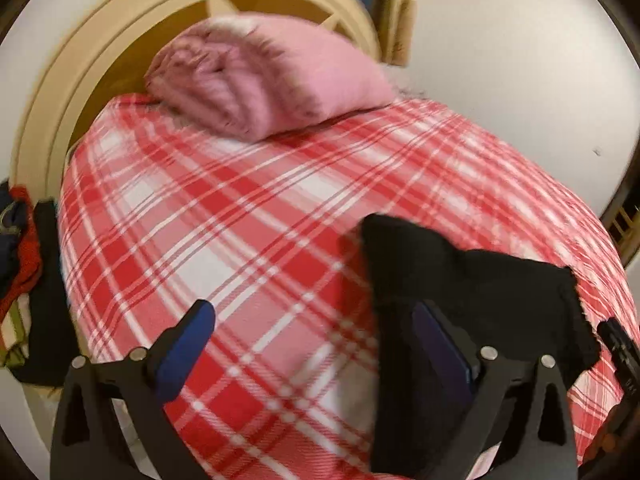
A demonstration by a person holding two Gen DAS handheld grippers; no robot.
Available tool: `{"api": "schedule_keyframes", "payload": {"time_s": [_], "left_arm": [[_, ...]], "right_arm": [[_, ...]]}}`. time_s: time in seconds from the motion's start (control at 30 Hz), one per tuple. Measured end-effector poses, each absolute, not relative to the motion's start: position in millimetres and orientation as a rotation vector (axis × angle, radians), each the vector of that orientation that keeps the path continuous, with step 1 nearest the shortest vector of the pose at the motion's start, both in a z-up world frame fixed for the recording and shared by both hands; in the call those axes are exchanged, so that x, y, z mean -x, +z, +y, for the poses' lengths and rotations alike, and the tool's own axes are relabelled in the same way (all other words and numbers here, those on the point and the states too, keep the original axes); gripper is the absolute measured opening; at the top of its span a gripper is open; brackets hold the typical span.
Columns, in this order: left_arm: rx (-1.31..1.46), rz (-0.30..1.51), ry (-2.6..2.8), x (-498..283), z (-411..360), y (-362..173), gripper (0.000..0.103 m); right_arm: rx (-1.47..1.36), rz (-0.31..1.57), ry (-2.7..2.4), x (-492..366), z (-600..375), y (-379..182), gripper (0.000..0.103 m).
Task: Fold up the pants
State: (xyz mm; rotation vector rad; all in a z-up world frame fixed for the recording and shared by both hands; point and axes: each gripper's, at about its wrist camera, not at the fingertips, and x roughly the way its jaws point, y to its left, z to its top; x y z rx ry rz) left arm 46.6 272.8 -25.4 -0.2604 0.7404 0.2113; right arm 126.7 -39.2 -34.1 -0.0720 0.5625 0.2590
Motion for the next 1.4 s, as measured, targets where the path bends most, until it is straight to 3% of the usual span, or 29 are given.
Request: {"api": "schedule_keyframes", "payload": {"time_s": [0.27, 0.5, 0.87, 0.97, 1.03, 1.2, 1.4], "left_arm": [[0.095, 0.757, 0.121, -65, 194, -30, 0.101], [0.065, 0.874, 0.156, -66, 188, -72, 0.102], [0.129, 0.862, 0.149, -60, 189, -79, 0.103], [0.127, 0.868, 0.156, -60, 187, -78, 0.103], [0.118, 0.865, 0.157, -57, 185, -77, 0.103], [0.102, 0.846, 0.149, -48, 181, -74, 0.103], [0.119, 0.854, 0.141, -38, 183, -73, 0.103]], "right_arm": [[0.106, 0.679, 0.286, -134, -5, -58, 0.027], [0.094, 0.742, 0.236, -142, -12, -95, 0.027], [0.144, 0.733, 0.206, -141, -7, -99, 0.028], [0.172, 0.733, 0.196, -133, -3, -96, 0.034], [0.179, 0.730, 0.211, -127, -2, -94, 0.048], [0.159, 0.721, 0.214, -110, 0, -88, 0.056], [0.132, 0.745, 0.216, -101, -4, -86, 0.056]]}}
